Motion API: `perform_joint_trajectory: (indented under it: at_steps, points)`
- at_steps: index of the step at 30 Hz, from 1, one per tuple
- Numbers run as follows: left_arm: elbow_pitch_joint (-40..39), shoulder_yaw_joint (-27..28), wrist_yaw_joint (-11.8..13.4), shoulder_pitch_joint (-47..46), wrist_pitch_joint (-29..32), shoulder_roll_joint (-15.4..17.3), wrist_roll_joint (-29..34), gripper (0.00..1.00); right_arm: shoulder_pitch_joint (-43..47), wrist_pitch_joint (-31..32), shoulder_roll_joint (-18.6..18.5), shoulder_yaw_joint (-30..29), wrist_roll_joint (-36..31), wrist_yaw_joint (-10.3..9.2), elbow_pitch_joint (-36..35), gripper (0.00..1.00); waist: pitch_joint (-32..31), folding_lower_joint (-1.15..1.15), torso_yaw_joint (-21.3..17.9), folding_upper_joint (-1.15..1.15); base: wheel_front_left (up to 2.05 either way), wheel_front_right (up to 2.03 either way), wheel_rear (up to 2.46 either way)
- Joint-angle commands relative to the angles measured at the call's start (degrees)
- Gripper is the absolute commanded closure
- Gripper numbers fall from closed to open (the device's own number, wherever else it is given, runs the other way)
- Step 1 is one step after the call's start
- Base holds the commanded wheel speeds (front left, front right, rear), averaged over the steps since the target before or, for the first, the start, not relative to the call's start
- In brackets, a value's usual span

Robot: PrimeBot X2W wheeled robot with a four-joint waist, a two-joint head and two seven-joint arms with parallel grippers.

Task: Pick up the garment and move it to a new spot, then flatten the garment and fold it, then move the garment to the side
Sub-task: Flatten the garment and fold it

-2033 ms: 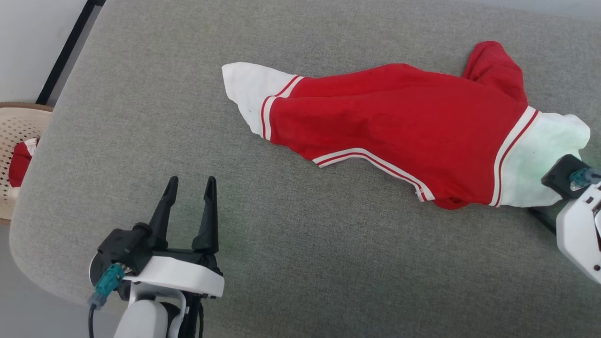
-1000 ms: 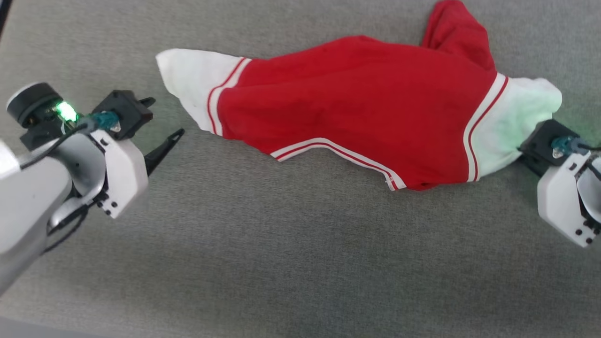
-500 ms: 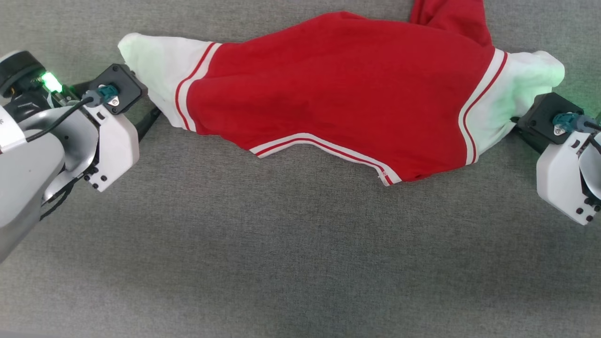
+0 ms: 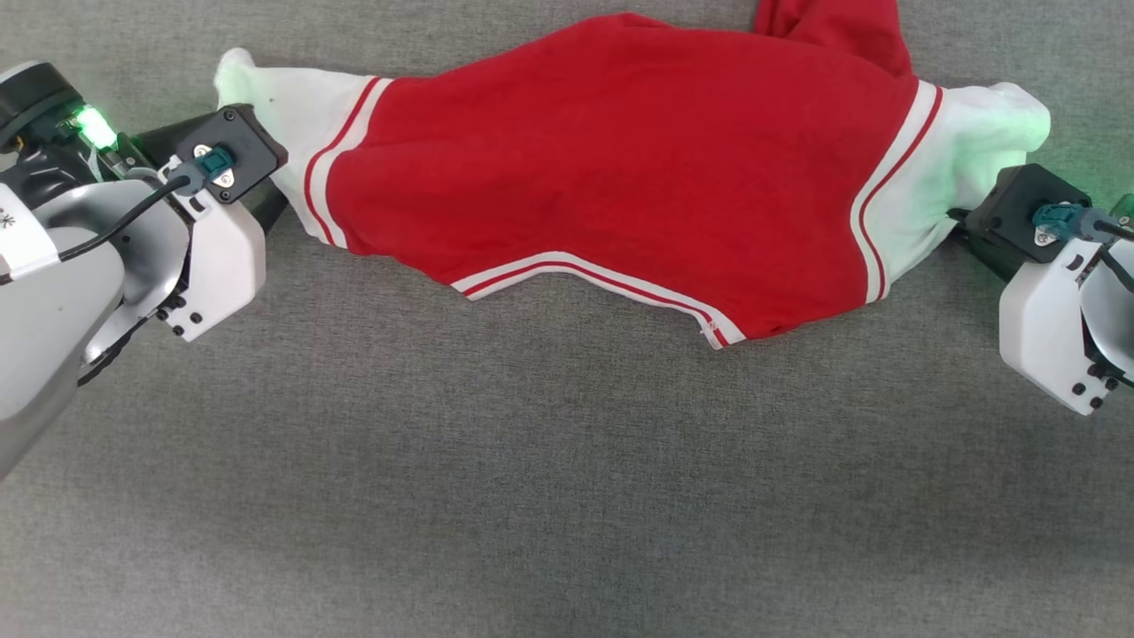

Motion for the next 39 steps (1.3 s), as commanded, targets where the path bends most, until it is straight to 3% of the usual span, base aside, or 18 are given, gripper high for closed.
perform_joint_trajectory:
  at_steps: [1, 8, 15, 24, 28, 33, 35, 39]
  points:
    - [-0.1, -0.5, 0.1, 0.6, 0.9, -1.1, -0.2, 1.00, 2.6, 1.5, 1.0, 2.7, -0.7, -0.42, 4.3, 1.00, 0.1, 0.00, -0.2, -0.01, 0.00, 0.00, 0.00]
    - [-0.6, -0.4, 0.1, 0.3, 1.6, 0.1, -2.0, 1.00, 3.2, 0.5, 1.3, 2.2, -0.8, -0.42, 5.3, 1.00, -0.3, 0.00, -0.6, -0.01, 0.00, 0.00, 0.00]
    - [-0.6, -0.3, 0.1, 0.8, -1.7, 1.5, -7.6, 1.00, 5.0, -3.3, 1.8, -1.4, -1.0, -0.38, 5.6, 1.00, -4.1, 0.00, -0.8, -0.01, 0.00, 0.00, 0.00]
    - [-4.2, -0.3, 0.1, -0.4, -10.6, 3.6, -17.1, 1.00, 10.5, -7.8, 0.1, -13.6, -1.6, -0.37, 2.0, 1.00, -10.9, 0.00, -1.4, -0.01, 0.00, 0.00, 0.00]
    - [-5.8, -0.3, 0.1, -0.9, -14.4, 3.7, -26.4, 1.00, 15.4, -7.9, 1.3, -24.7, 1.4, -0.37, -0.6, 1.00, -12.5, 0.00, -1.5, -0.01, 0.00, 0.00, 0.00]
    - [-3.4, 2.1, 0.1, -2.1, -16.7, 0.1, -39.2, 1.00, 16.9, -7.0, 7.1, -36.6, 3.9, -0.37, 1.0, 1.00, -11.0, 0.00, -1.7, -0.01, 0.00, 0.00, 0.00]
    - [-1.3, 4.4, 0.1, -3.3, -16.5, -2.2, -45.3, 1.00, 14.1, -6.1, 10.9, -40.6, 3.4, -0.37, 3.0, 1.00, -9.8, 0.00, -1.9, -0.01, 0.00, 0.00, 0.00]
    - [6.5, 7.0, 0.1, -8.3, -14.3, -6.4, -50.6, 1.00, 4.0, -3.9, 19.3, -44.6, 0.6, -0.36, 8.2, 1.00, -6.7, 0.00, -3.1, -0.01, 0.00, 0.00, 0.00]
